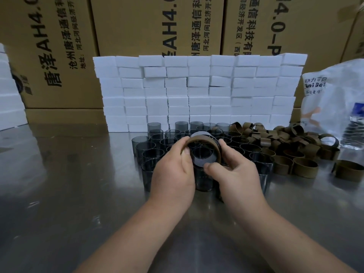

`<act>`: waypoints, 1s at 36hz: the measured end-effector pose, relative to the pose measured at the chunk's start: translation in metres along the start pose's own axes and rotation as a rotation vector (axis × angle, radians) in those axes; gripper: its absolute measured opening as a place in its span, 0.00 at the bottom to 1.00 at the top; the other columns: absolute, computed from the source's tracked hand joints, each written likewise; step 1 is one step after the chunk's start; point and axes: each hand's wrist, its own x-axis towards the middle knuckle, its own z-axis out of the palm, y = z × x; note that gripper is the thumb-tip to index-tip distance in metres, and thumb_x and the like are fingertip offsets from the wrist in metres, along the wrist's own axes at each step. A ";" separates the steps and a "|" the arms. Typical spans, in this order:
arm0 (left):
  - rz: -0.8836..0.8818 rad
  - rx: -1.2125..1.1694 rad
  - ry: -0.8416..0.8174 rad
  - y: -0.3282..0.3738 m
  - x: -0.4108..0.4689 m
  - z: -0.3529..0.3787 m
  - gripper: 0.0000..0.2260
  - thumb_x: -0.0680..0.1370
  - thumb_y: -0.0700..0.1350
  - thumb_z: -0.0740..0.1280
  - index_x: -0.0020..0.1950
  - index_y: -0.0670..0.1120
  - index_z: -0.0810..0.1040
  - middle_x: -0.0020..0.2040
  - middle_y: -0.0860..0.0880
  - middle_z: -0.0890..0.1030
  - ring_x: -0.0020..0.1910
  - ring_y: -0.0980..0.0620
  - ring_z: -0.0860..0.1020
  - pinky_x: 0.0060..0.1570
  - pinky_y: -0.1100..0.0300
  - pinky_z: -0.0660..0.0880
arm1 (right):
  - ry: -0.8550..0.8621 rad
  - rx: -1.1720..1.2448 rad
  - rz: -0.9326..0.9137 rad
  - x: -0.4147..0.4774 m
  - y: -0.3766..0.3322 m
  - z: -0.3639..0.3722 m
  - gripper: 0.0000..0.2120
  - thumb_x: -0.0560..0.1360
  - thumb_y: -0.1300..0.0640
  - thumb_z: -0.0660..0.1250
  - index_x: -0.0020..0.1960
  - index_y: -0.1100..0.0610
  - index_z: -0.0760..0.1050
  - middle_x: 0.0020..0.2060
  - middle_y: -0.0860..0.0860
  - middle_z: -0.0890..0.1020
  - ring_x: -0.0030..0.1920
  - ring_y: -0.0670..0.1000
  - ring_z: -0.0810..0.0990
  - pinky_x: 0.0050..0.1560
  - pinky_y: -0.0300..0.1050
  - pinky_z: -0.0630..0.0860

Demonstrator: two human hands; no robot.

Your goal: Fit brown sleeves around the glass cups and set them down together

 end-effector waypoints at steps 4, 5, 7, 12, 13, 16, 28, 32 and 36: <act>-0.031 -0.098 0.019 0.002 0.000 0.000 0.21 0.76 0.52 0.53 0.62 0.46 0.77 0.52 0.54 0.80 0.50 0.64 0.74 0.50 0.75 0.68 | 0.007 0.007 -0.001 0.000 -0.001 0.000 0.32 0.69 0.67 0.69 0.71 0.54 0.67 0.46 0.42 0.74 0.55 0.45 0.67 0.50 0.53 0.68; -0.044 -0.124 0.018 0.001 0.000 0.000 0.22 0.75 0.53 0.53 0.62 0.46 0.77 0.53 0.54 0.81 0.51 0.63 0.75 0.52 0.72 0.70 | 0.010 0.008 -0.003 0.000 -0.001 0.000 0.32 0.69 0.67 0.69 0.71 0.54 0.67 0.46 0.41 0.74 0.55 0.45 0.67 0.50 0.53 0.68; -0.064 -0.159 0.020 0.001 0.000 0.000 0.23 0.75 0.54 0.53 0.61 0.47 0.78 0.54 0.53 0.82 0.53 0.61 0.76 0.54 0.67 0.71 | 0.010 0.013 -0.007 0.000 -0.001 0.000 0.31 0.69 0.68 0.68 0.70 0.54 0.68 0.45 0.39 0.75 0.55 0.44 0.68 0.50 0.50 0.68; -0.092 -0.223 0.036 0.000 0.001 0.002 0.22 0.74 0.55 0.54 0.60 0.47 0.79 0.52 0.53 0.82 0.51 0.64 0.76 0.52 0.70 0.72 | 0.005 0.015 -0.022 0.000 -0.005 0.000 0.31 0.69 0.68 0.68 0.70 0.54 0.69 0.42 0.34 0.74 0.54 0.39 0.68 0.50 0.49 0.69; -0.103 -0.250 0.035 0.000 0.001 0.002 0.22 0.75 0.56 0.54 0.60 0.47 0.79 0.52 0.53 0.82 0.51 0.64 0.76 0.53 0.67 0.73 | 0.004 0.016 -0.026 0.000 -0.006 0.000 0.31 0.68 0.67 0.68 0.70 0.54 0.69 0.42 0.33 0.75 0.53 0.38 0.69 0.50 0.49 0.69; -0.151 -0.325 0.044 0.004 0.000 0.001 0.25 0.75 0.63 0.56 0.60 0.47 0.79 0.53 0.53 0.82 0.52 0.60 0.78 0.56 0.53 0.76 | 0.006 0.031 -0.029 -0.001 -0.008 0.001 0.30 0.68 0.67 0.68 0.69 0.54 0.70 0.43 0.33 0.74 0.54 0.39 0.68 0.50 0.53 0.70; -0.237 -0.422 0.072 0.005 0.002 -0.001 0.15 0.76 0.52 0.61 0.54 0.47 0.82 0.48 0.53 0.83 0.49 0.57 0.80 0.55 0.48 0.77 | 0.005 -0.027 -0.032 -0.002 -0.014 0.002 0.29 0.69 0.68 0.67 0.69 0.57 0.70 0.35 0.26 0.75 0.43 0.27 0.67 0.49 0.37 0.74; -0.224 -0.452 0.069 0.004 0.002 -0.001 0.19 0.68 0.60 0.60 0.50 0.52 0.82 0.47 0.58 0.83 0.48 0.59 0.80 0.54 0.48 0.77 | -0.004 -0.025 -0.028 -0.002 -0.015 0.003 0.28 0.69 0.67 0.67 0.68 0.58 0.71 0.33 0.24 0.75 0.39 0.26 0.67 0.50 0.37 0.74; -0.221 -0.459 0.075 0.000 0.002 -0.001 0.20 0.67 0.62 0.61 0.50 0.53 0.82 0.48 0.56 0.84 0.50 0.58 0.81 0.55 0.47 0.77 | -0.014 -0.047 -0.024 -0.003 -0.015 0.003 0.29 0.69 0.67 0.67 0.68 0.57 0.70 0.31 0.31 0.80 0.35 0.32 0.77 0.44 0.32 0.77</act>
